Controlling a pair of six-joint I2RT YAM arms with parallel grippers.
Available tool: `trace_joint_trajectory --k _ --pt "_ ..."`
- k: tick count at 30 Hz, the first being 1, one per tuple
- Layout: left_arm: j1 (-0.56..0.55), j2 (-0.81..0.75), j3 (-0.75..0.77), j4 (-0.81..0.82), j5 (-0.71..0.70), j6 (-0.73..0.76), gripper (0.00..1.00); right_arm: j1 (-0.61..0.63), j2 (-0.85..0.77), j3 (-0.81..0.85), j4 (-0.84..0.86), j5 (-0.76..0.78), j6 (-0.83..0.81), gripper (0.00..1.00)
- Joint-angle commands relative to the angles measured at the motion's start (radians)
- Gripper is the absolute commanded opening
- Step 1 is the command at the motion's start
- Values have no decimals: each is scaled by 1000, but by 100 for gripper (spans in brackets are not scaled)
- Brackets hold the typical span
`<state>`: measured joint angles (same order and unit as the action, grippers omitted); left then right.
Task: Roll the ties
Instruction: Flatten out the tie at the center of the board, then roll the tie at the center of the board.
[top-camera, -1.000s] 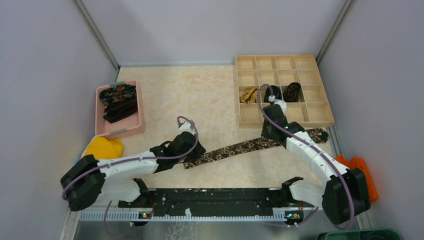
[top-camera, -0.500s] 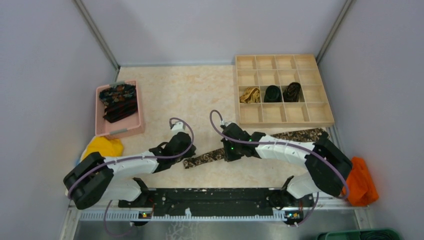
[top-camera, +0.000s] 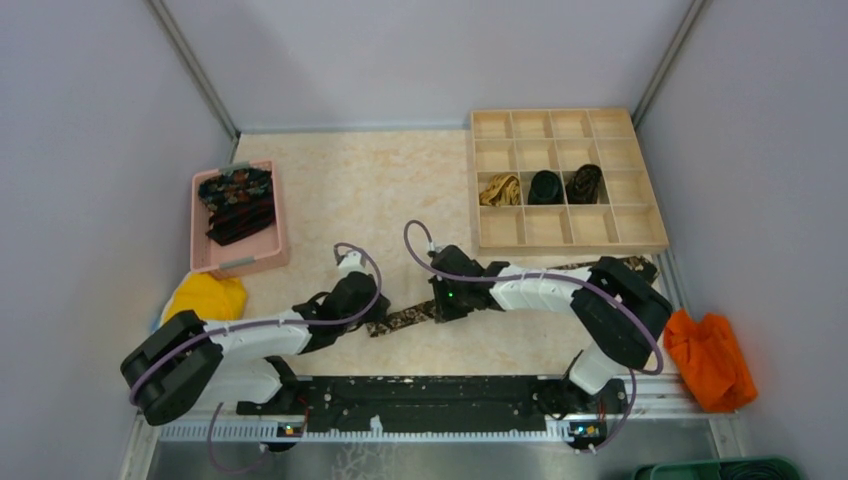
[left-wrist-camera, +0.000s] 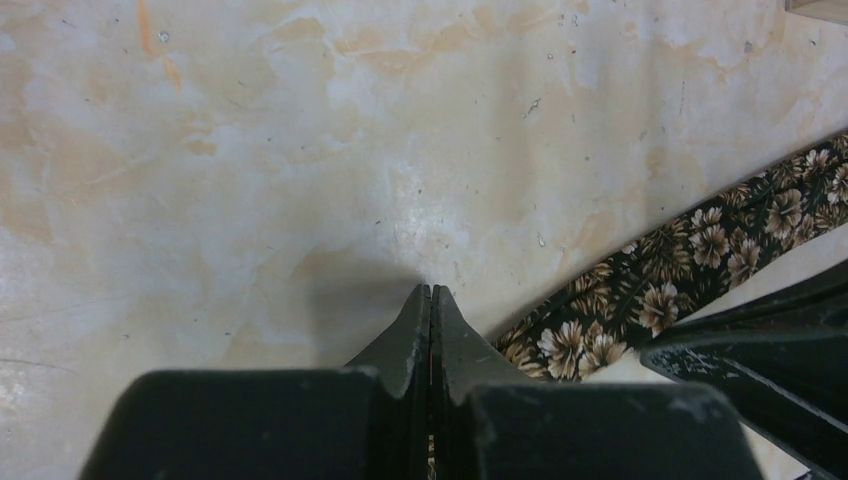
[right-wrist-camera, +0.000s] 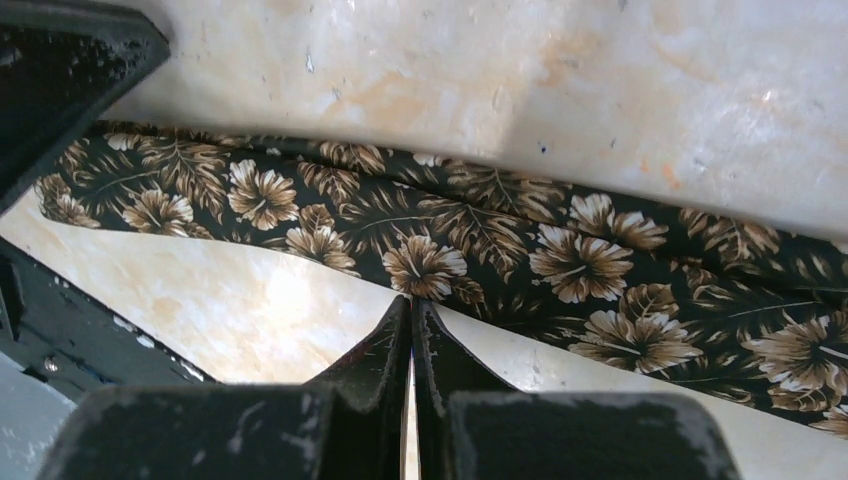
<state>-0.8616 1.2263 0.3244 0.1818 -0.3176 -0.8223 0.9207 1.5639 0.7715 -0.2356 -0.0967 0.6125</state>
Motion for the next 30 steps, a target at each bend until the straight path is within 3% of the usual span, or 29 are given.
trace_joint_trajectory --k 1,7,12,14,16,21,26,30 --pt "3 -21 -55 -8 45 -21 0 8 43 65 -1 59 -16 0" --pt "3 -65 -60 -53 22 -20 0 9 44 99 -20 61 -22 0" --pt "4 -170 46 -333 -161 -75 0 34 -13 101 -63 90 -18 0" --pt "3 -241 119 -479 -268 -131 0 70 -47 129 -119 186 -17 0" --pt "3 -328 185 -604 -366 -184 0 113 -58 173 -175 260 -18 5" --pt "1 -602 314 -867 -553 -316 0 203 -1 269 -214 316 -20 40" --pt "1 -835 389 -945 -718 -290 0 259 121 392 -208 296 -56 45" --pt "1 -903 472 -973 -775 -219 0 328 240 536 -250 300 -90 46"
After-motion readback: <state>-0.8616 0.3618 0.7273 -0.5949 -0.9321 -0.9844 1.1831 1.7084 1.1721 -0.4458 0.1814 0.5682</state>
